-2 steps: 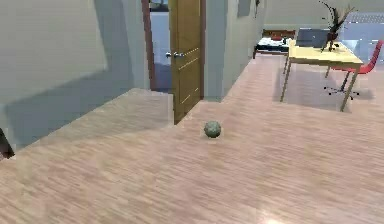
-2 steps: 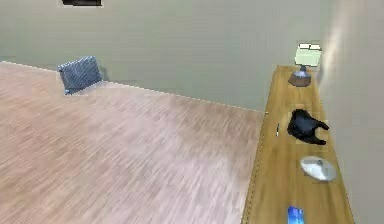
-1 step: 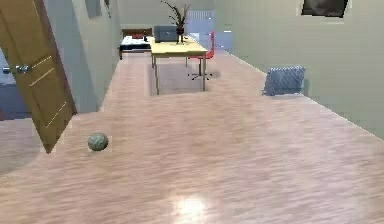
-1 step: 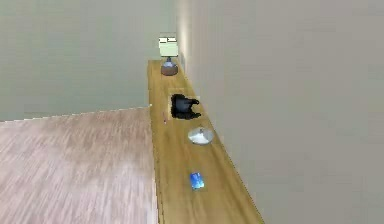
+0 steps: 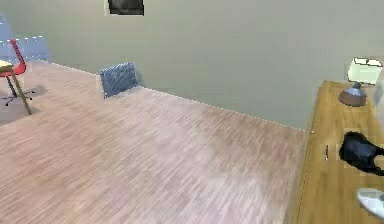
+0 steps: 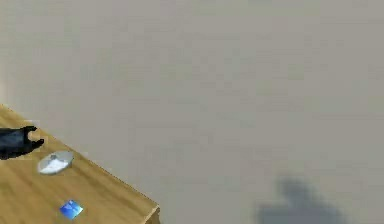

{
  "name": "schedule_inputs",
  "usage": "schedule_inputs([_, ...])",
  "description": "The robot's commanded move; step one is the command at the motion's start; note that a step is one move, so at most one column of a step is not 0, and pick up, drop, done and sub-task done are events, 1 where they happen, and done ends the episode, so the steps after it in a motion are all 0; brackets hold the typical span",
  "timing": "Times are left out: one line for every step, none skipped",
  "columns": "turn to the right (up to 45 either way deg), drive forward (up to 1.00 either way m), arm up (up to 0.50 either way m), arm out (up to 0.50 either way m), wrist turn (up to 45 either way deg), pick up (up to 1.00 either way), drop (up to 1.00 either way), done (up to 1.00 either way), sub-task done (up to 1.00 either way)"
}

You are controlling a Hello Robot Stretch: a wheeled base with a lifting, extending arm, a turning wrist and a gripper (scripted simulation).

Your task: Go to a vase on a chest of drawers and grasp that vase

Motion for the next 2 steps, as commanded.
schedule_inputs([30.0,0.0,0.0,0.0,0.0,0.0,0.0,0.0,0.0])
schedule_inputs([0.0,0.1,0.0,0.0,0.0,0.0,0.0,0.0,0.0])
